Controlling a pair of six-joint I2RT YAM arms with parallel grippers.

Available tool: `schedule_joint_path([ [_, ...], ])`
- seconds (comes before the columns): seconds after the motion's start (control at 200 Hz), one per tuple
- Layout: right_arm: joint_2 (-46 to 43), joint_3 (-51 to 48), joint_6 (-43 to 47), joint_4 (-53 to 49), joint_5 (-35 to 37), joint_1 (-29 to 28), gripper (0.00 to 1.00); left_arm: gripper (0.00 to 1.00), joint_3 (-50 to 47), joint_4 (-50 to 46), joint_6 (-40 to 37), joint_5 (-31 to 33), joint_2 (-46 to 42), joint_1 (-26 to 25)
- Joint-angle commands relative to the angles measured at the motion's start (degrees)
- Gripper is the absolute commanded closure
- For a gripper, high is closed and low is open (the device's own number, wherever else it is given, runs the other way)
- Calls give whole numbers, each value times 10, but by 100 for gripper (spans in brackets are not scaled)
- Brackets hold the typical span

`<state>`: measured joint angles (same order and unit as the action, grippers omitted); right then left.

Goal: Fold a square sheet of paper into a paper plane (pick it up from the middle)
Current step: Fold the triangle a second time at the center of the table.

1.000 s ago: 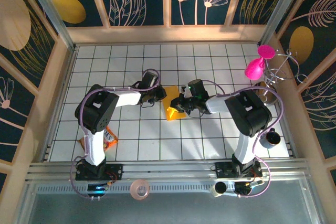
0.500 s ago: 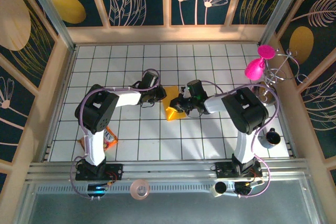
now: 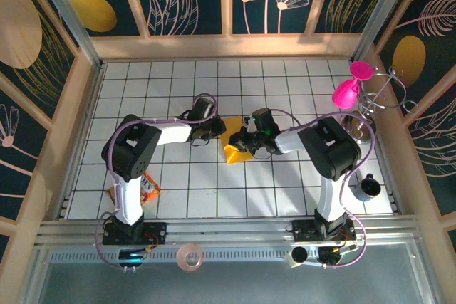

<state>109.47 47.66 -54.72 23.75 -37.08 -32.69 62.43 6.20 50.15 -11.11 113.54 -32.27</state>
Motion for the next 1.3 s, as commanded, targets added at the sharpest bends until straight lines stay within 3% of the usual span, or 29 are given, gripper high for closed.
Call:
schedule_joint_path([
  [0.0, 9, 6, -11, 15, 17, -4, 100, 87, -4, -15, -6, -8, 10, -1],
  [1.296, 20, 4, -22, 38, 8, 0, 100, 87, -9, -14, -4, -10, 9, 0],
])
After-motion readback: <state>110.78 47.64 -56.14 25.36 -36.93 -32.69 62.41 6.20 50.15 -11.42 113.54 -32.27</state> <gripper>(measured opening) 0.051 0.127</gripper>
